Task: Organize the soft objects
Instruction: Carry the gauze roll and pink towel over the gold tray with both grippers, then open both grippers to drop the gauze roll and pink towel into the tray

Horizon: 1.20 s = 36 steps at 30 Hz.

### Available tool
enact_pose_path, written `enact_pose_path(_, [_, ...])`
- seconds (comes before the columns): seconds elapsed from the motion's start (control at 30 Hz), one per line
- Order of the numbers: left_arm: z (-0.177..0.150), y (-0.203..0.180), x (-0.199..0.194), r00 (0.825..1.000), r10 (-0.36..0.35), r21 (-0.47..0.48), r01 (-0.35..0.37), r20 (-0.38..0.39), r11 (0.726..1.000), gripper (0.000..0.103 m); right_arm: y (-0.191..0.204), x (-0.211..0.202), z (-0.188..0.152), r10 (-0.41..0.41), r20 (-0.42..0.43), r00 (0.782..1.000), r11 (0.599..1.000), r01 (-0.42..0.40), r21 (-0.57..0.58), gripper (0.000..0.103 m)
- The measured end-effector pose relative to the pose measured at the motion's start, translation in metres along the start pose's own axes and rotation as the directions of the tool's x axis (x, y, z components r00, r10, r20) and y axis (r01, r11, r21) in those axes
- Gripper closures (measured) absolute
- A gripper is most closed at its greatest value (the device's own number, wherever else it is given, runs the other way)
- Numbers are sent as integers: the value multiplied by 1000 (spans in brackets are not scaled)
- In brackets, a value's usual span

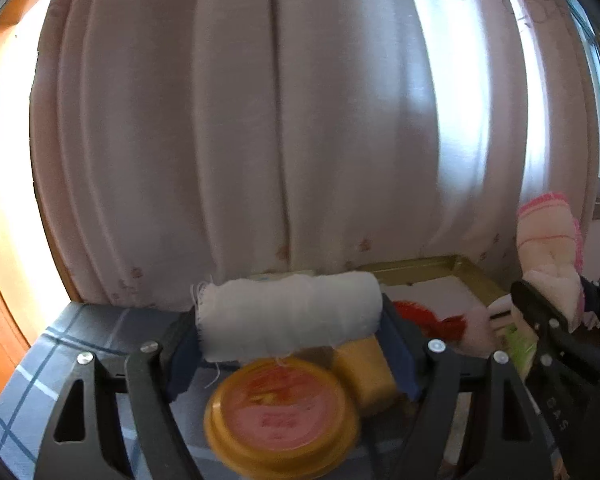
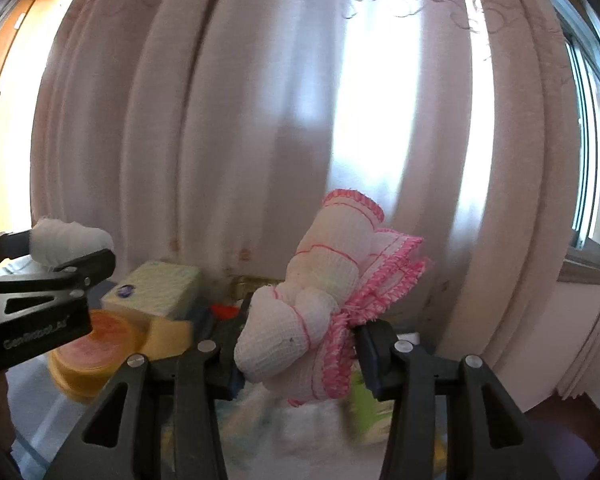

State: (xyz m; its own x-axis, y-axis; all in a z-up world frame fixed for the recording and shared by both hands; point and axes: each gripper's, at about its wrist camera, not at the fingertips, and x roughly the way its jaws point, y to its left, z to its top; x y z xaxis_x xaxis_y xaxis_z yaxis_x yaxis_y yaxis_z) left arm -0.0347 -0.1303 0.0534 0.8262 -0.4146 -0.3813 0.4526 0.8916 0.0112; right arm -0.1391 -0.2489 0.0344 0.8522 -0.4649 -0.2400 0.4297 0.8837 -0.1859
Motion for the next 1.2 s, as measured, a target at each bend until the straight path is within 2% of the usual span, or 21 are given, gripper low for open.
enact_pose_path(0.27, [18, -40, 15, 999, -47, -3, 47, -16, 999, 24, -38, 29, 13, -26, -72, 997, 1000, 26, -3, 55])
enact_pose_path(0.5, [24, -65, 45, 994, -76, -28, 74, -78, 997, 25, -58, 68, 21, 20, -216, 976, 999, -26, -25, 55])
enact_pose_path(0.73, [15, -75, 81, 977, -87, -61, 77, -195, 995, 25, -66, 116, 26, 75, -345, 936, 995, -91, -30, 55])
enact_pose_path(0.93, [11, -83, 92, 968, -96, -69, 82, -231, 994, 25, -59, 140, 23, 98, -442, 892, 986, -147, -78, 55])
enact_pose_path(1.07, [9, -85, 99, 961, -106, -74, 90, -256, 993, 24, -66, 155, 22, 118, -474, 873, 986, -161, -52, 51])
enact_pose_path(1.2, [8, -85, 102, 952, -121, -72, 105, -282, 992, 22, -71, 169, 19, 198, -519, 831, 975, -222, 16, 41])
